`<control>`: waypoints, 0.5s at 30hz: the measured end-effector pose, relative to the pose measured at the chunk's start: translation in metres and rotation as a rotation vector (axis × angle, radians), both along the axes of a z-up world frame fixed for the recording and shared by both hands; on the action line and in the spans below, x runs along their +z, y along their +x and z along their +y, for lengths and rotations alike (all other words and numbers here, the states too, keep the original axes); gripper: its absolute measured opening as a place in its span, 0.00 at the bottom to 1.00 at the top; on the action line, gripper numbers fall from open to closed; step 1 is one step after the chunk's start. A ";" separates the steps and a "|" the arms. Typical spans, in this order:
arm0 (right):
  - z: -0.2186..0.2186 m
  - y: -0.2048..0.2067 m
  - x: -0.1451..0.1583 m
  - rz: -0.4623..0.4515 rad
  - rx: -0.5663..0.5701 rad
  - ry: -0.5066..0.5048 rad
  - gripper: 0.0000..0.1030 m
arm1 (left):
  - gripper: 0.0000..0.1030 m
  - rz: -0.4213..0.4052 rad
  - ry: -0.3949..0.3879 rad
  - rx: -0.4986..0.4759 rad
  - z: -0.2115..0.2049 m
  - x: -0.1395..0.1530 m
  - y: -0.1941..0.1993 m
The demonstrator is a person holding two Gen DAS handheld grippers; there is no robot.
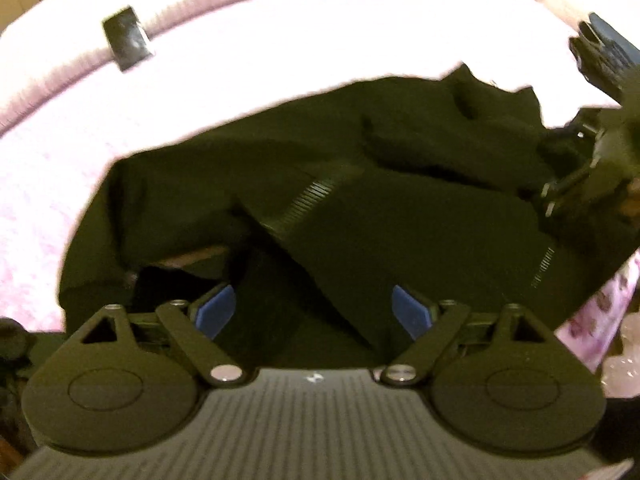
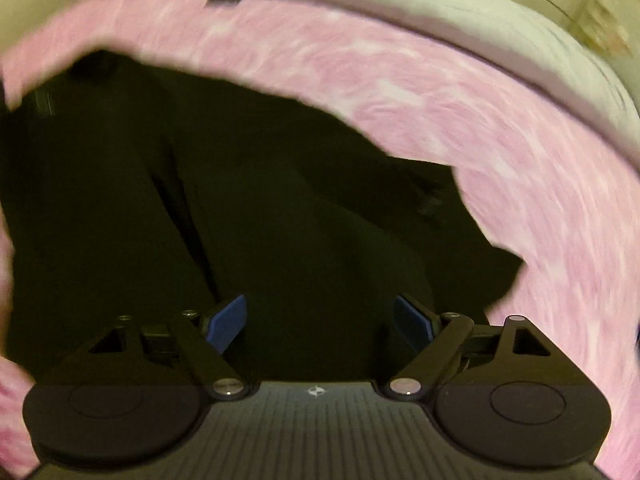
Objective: Fold clothes
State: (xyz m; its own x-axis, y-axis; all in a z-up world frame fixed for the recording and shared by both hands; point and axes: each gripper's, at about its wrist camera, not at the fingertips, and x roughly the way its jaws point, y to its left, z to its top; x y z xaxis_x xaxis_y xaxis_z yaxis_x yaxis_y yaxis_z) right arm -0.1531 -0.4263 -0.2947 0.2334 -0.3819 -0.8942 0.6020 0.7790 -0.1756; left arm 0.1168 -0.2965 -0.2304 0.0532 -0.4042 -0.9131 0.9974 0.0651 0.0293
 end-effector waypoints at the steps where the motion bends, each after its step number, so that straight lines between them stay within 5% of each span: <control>1: 0.002 0.008 -0.013 0.049 0.030 -0.009 0.82 | 0.82 -0.011 -0.007 -0.003 -0.002 0.002 0.007; 3: 0.005 0.022 -0.039 0.149 0.090 -0.027 0.82 | 0.82 -0.030 -0.018 -0.012 -0.011 0.005 0.019; 4: 0.005 0.024 -0.042 0.154 0.092 -0.029 0.67 | 0.82 -0.034 -0.022 -0.020 -0.016 0.006 0.023; 5: 0.004 0.022 -0.040 0.142 0.081 -0.024 0.32 | 0.82 -0.037 -0.031 -0.030 -0.022 0.008 0.027; 7: -0.005 0.003 -0.018 0.113 -0.017 -0.064 0.00 | 0.82 -0.041 -0.055 -0.057 -0.036 0.012 0.035; 11: -0.016 -0.056 0.037 0.068 -0.292 -0.149 0.00 | 0.83 -0.034 -0.105 -0.128 -0.074 0.017 0.041; 15: -0.013 -0.134 0.072 0.128 -0.538 -0.181 0.07 | 0.85 0.000 -0.101 -0.207 -0.117 0.004 0.032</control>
State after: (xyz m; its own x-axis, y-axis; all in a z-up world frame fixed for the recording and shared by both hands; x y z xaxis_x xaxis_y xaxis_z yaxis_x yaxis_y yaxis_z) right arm -0.2867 -0.4392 -0.2229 -0.1410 -0.5661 -0.8121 0.8702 0.3203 -0.3744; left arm 0.1486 -0.4136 -0.2261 -0.0407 -0.4960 -0.8674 0.9899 -0.1381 0.0325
